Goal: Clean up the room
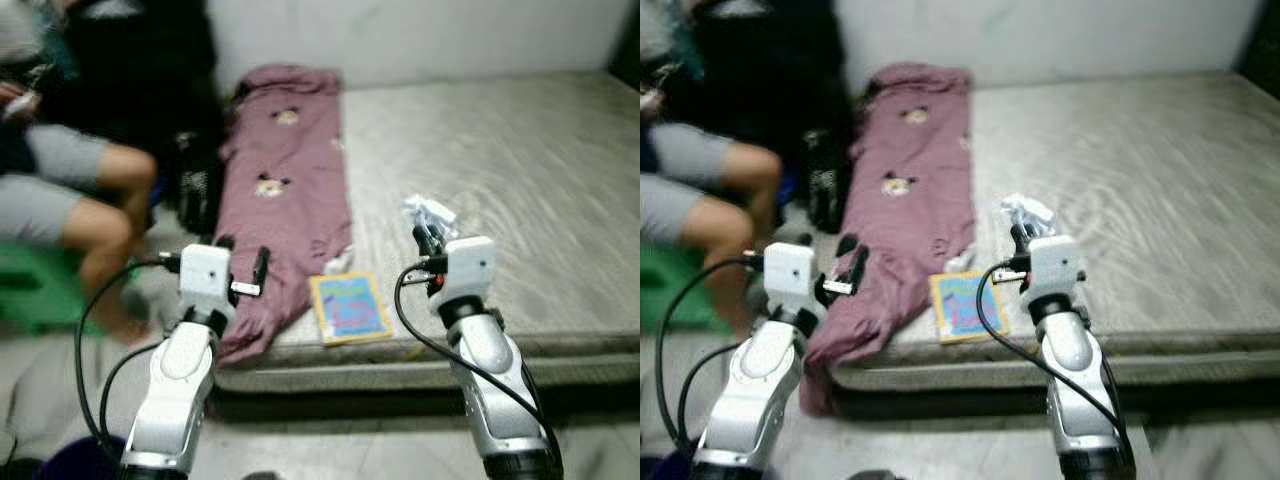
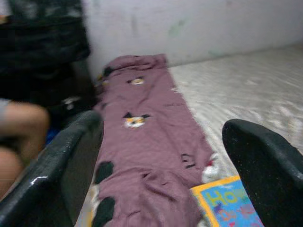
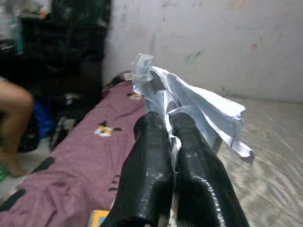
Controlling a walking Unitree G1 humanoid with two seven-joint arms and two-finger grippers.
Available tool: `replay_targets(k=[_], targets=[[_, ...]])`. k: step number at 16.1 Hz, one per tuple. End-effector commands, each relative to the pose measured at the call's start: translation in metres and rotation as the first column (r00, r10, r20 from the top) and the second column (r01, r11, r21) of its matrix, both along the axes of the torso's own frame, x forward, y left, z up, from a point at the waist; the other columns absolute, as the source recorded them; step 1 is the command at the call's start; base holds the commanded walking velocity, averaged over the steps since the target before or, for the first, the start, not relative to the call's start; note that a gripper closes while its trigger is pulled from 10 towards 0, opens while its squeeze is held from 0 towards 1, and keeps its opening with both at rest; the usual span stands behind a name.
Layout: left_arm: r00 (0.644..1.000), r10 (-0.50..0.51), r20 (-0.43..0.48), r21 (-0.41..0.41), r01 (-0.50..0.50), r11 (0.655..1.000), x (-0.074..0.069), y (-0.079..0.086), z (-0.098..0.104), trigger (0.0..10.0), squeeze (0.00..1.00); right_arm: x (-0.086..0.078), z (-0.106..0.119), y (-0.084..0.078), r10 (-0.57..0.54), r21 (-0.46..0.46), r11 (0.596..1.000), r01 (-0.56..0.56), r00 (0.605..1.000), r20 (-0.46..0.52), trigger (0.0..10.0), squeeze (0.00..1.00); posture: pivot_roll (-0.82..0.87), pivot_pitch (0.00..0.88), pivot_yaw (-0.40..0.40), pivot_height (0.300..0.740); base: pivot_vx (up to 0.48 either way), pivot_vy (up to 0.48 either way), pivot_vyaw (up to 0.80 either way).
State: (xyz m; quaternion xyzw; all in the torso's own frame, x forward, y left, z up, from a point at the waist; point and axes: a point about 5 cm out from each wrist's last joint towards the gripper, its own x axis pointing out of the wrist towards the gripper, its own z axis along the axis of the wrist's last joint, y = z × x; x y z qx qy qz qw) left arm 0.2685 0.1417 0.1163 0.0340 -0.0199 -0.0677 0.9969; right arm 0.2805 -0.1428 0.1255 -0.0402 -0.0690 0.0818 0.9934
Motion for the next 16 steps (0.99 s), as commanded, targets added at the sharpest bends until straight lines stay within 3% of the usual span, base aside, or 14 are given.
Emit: replay_targets(k=[1, 7, 16], targets=[[0.997, 0.072, -0.011, 0.014, -0.072, 0.997, -0.004, 0.015, -0.003, 10.0, 0.0, 0.003, 0.0, 0.016, 0.077, 0.014, 0.997, -0.077, 0.997, -0.003, 10.0, 0.0, 0.05, 0.0, 0.002, 0.74, 0.0, 0.0, 0.8], [0.985, 0.172, -0.007, 0.017, -0.171, 0.985, -0.017, 0.027, -0.005, 10.0, 0.0, 0.014, 0.002, 0.039, 0.194, -0.004, 0.981, -0.194, 0.981, -0.004, 10.0, 0.0, 0.1, 0.0, -0.04, 0.74, 0.0, 0.0, 0.27], [0.997, 0.073, -0.015, 0.005, -0.072, 0.997, -0.002, 0.014, -0.003, 10.0, 0.0, 0.01, 0.002, 0.032, 0.159, -0.007, 0.987, -0.159, 0.987, 0.014, 10.0, 0.0, 0.02, 0.0, 0.018, 0.74, 0.0, 0.0, 0.8]])
